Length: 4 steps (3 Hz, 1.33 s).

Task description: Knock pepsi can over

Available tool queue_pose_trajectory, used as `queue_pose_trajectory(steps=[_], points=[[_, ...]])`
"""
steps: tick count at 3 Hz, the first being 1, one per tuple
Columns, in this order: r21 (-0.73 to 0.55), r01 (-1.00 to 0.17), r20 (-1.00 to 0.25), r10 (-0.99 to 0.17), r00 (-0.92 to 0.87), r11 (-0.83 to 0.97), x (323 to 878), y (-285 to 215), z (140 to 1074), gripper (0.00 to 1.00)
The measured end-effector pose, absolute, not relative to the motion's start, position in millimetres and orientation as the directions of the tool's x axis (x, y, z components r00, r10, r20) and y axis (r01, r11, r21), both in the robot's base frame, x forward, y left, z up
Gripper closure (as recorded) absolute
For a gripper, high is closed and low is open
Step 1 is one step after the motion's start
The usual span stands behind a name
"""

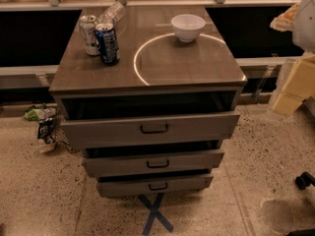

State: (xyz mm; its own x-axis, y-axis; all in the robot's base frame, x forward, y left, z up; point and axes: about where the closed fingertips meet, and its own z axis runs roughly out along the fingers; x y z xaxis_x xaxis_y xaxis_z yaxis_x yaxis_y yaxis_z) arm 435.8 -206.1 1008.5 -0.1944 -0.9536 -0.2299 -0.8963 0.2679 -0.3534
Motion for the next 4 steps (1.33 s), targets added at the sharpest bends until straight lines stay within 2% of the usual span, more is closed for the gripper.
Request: queue_pose_trajectory(steps=[1, 2, 3, 4], points=[[-0.354, -0.896, -0.23, -0.954, -0.194, 0.268, 436, -206, 1009, 0.0], [-0.365, -0.893, -0.287, -0.944, -0.16, 0.263, 451, -193, 1007, 0.0], [-0.355, -0.887, -0.443, -0.889, -0.119, 0.296, 490, -169, 1006, 0.0], [-0.308, -0.891, -0.616, -0.783, -0.081, 0.334, 525, -139, 997, 0.0]])
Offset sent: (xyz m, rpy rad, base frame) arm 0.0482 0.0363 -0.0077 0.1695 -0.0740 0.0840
